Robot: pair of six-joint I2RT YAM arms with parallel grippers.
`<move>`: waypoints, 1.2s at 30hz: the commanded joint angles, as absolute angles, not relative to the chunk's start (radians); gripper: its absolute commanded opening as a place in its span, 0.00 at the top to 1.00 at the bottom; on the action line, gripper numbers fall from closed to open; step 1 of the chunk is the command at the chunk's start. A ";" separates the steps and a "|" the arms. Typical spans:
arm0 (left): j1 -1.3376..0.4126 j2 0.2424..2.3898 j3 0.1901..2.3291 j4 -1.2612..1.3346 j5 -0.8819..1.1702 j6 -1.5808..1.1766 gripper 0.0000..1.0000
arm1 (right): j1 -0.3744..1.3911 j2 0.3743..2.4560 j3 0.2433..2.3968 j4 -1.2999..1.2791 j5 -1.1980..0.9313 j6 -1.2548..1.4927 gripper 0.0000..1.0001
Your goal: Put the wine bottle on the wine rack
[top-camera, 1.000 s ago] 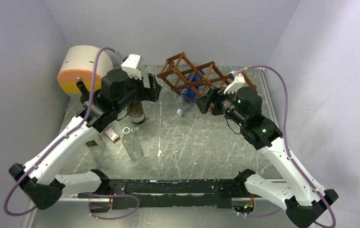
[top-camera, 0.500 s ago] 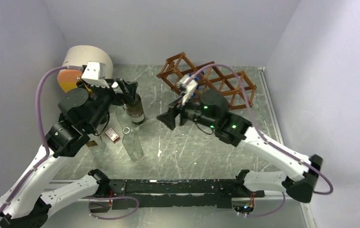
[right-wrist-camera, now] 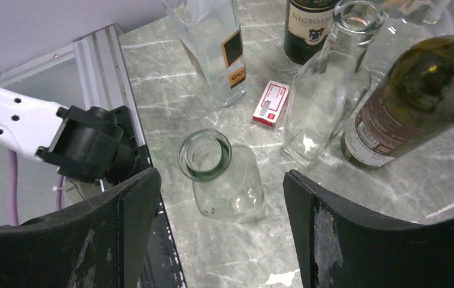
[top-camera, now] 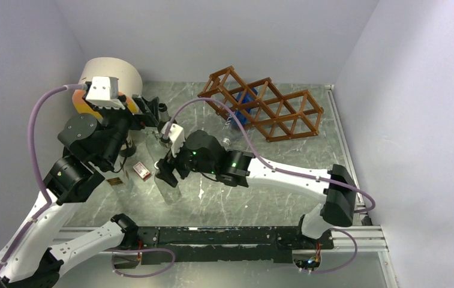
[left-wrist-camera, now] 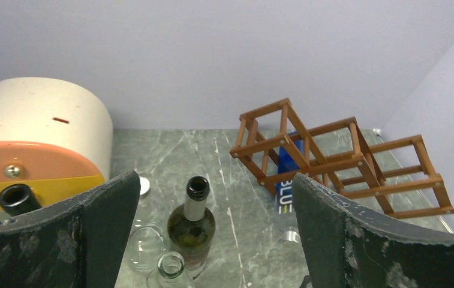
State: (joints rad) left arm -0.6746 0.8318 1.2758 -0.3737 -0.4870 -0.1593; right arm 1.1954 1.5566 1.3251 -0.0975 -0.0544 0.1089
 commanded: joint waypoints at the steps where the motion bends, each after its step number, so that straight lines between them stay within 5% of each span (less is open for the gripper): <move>1: -0.668 0.805 1.327 -0.382 -0.588 -0.142 0.01 | 1.201 1.602 1.378 -0.048 -0.013 0.085 0.21; 5: -0.667 0.796 1.329 -0.383 -0.614 -0.141 0.00 | 1.208 1.633 1.375 -0.018 -0.041 0.075 0.27; 18: -0.669 0.749 1.252 -0.379 -0.609 -0.155 0.02 | 1.222 1.538 1.259 0.146 0.074 0.052 1.00; 28: -0.668 0.714 1.074 -0.253 -0.339 -0.094 0.00 | 1.213 1.319 1.172 0.114 0.388 0.059 1.00; 36: -0.669 0.711 0.835 -0.069 0.078 -0.013 0.01 | 1.194 1.172 1.155 0.003 0.685 0.163 1.00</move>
